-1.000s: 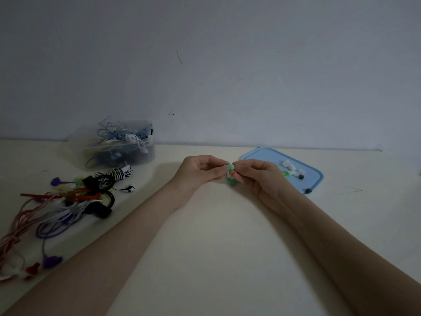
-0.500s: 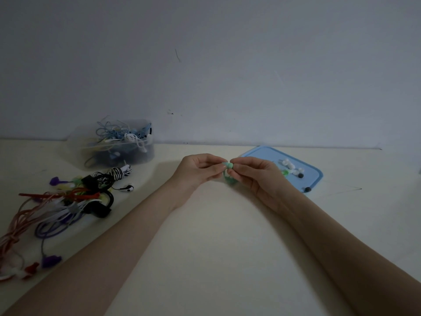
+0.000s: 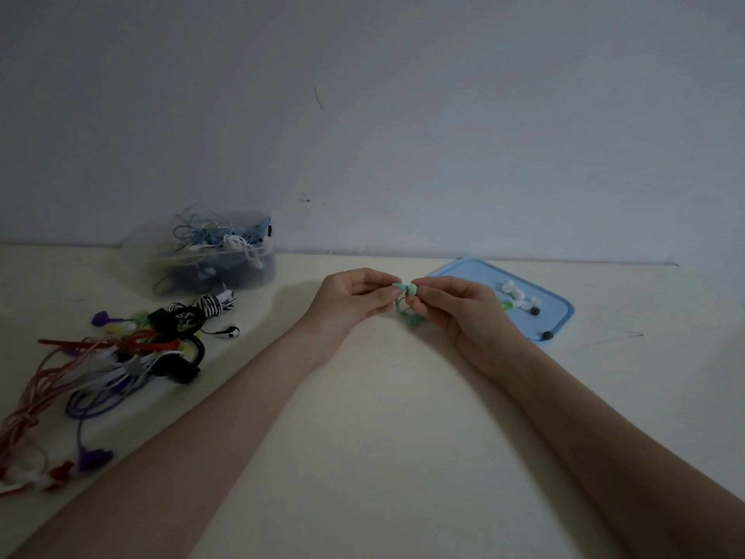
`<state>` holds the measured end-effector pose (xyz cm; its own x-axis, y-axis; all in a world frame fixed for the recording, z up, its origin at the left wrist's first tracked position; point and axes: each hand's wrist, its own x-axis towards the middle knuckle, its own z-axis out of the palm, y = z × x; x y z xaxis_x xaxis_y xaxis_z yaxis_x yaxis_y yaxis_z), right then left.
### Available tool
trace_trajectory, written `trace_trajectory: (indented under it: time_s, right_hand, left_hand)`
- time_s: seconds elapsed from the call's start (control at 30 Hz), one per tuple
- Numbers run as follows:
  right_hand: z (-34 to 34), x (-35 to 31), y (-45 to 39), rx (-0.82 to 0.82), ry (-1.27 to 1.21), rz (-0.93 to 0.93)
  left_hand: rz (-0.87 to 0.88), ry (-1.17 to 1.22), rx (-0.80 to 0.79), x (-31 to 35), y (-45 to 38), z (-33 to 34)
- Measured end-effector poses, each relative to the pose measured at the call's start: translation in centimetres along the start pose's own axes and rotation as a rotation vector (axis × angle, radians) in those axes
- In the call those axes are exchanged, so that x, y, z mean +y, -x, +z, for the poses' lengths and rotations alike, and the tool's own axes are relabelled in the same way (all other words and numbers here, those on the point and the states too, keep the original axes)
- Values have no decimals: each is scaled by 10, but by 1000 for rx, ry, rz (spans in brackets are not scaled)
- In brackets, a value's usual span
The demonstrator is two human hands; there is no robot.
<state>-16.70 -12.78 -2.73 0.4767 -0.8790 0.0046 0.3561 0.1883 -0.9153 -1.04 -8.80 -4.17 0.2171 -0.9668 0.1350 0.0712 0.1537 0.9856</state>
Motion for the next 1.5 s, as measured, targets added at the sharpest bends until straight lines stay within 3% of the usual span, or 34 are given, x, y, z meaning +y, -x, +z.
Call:
trace_trajectory:
  time_s: [0.93, 1.2, 1.5]
  right_hand:
    - [-2, 1, -1, -26, 139, -71]
    - [-3, -2, -1, -61, 45, 12]
    - [-3, -6, -2, -82, -79, 48]
  left_hand:
    - [86, -75, -47, 4, 6, 2]
    - [60, -54, -70, 5, 7, 1]
    - [-62, 269, -74, 4, 5, 10]
